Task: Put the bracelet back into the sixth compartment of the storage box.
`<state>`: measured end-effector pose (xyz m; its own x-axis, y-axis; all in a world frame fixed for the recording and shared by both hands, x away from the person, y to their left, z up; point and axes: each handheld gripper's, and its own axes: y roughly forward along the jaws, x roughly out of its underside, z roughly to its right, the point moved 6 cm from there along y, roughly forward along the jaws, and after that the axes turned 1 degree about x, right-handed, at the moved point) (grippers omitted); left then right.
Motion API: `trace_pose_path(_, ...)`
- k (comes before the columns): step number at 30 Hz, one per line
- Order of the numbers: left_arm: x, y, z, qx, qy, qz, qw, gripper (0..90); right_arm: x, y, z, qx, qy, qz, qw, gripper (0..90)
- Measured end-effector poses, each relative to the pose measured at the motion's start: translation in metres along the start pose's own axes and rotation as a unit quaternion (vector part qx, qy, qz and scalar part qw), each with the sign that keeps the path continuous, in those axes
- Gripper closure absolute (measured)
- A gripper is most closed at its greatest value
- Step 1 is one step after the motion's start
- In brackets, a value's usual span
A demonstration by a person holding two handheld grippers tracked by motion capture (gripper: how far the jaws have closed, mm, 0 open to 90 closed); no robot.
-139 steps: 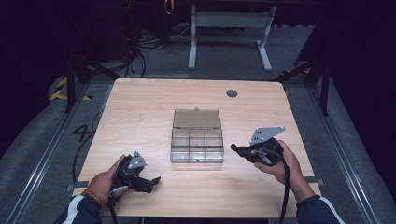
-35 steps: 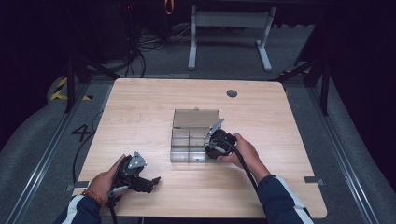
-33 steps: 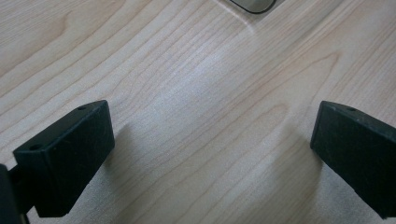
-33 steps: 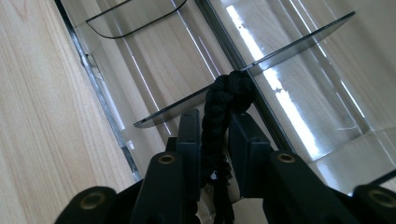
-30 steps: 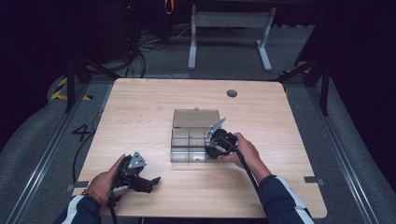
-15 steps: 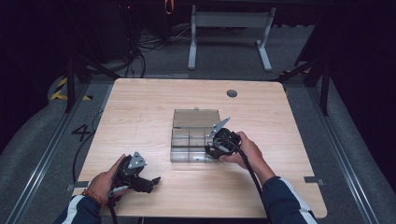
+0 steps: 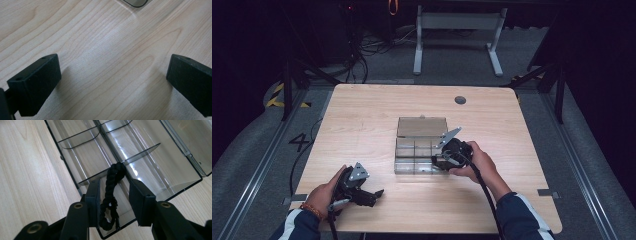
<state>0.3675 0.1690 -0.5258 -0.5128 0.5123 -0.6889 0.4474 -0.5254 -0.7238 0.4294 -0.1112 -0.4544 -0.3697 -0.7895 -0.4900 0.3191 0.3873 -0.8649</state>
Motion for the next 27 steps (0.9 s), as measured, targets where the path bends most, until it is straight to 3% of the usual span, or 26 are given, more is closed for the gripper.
trace_pose_path(18, 0.000, 0.000, 0.000, 0.000, 0.000, 0.000, 1.0000, 0.0, 0.013, -0.024, 0.000, 0.024, -0.003, 0.004, 0.9997, 58.1)
trace_pose_path(27, 0.000, 0.000, 0.000, 0.000, 0.000, 0.000, 1.0000, 0.0, 0.030, -0.036, 0.005, 0.029, 0.002, 0.000, 0.9996, 53.3)
